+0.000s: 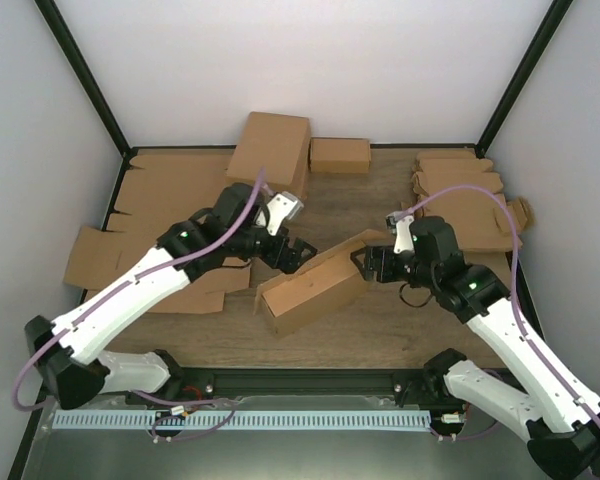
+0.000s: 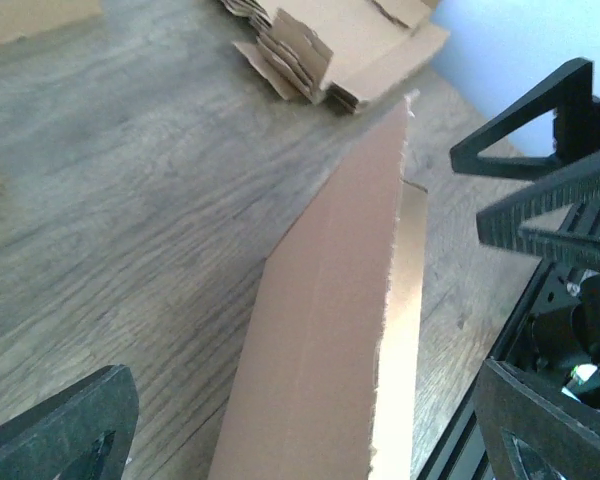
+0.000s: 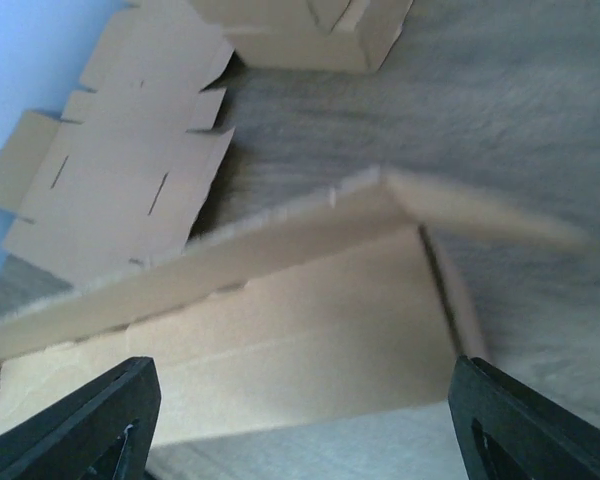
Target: Fold the paper box
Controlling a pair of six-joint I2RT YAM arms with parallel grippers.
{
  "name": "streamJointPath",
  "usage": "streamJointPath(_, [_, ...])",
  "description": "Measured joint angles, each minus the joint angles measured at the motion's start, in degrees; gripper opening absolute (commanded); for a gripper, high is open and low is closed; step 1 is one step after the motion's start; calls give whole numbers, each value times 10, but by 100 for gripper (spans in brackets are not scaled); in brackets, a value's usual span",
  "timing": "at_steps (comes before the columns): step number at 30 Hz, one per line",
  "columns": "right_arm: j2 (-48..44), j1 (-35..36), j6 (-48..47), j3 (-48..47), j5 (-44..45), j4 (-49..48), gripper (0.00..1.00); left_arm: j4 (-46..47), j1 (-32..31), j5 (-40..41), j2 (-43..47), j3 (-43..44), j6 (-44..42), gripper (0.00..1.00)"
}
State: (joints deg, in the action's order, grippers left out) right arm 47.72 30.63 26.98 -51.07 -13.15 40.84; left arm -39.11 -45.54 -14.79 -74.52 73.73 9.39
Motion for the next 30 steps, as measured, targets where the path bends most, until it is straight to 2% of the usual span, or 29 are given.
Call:
streamJointPath(4, [12, 0, -45, -54, 57, 21, 82, -10, 0, 31, 43, -4, 43, 95])
streamJointPath(7, [31, 0, -104, -85, 69, 18, 78, -25, -3, 50, 93, -37, 92, 94])
streamJointPath(11, [62, 0, -207, -101, 52, 9, 78, -62, -20, 74, 165, -70, 156, 87])
streamJointPath(13, [75, 0, -263, -115, 45, 12, 81, -83, -30, 88, 193, -74, 183, 84])
streamJointPath(17, [104, 0, -374, -172, 35, 31, 83, -103, -51, 114, 238, -104, 235, 75])
streamJointPath(21, [121, 0, -471, -199, 29, 52, 80, -123, -81, 132, 249, -131, 271, 69])
streamJointPath(27, [122, -3, -566, -201, 27, 92, 79, -144, -117, 141, 243, -133, 307, 60])
streamJointPath(30, [123, -19, -596, -206, 25, 103, 78, -157, -123, 142, 243, -132, 316, 60])
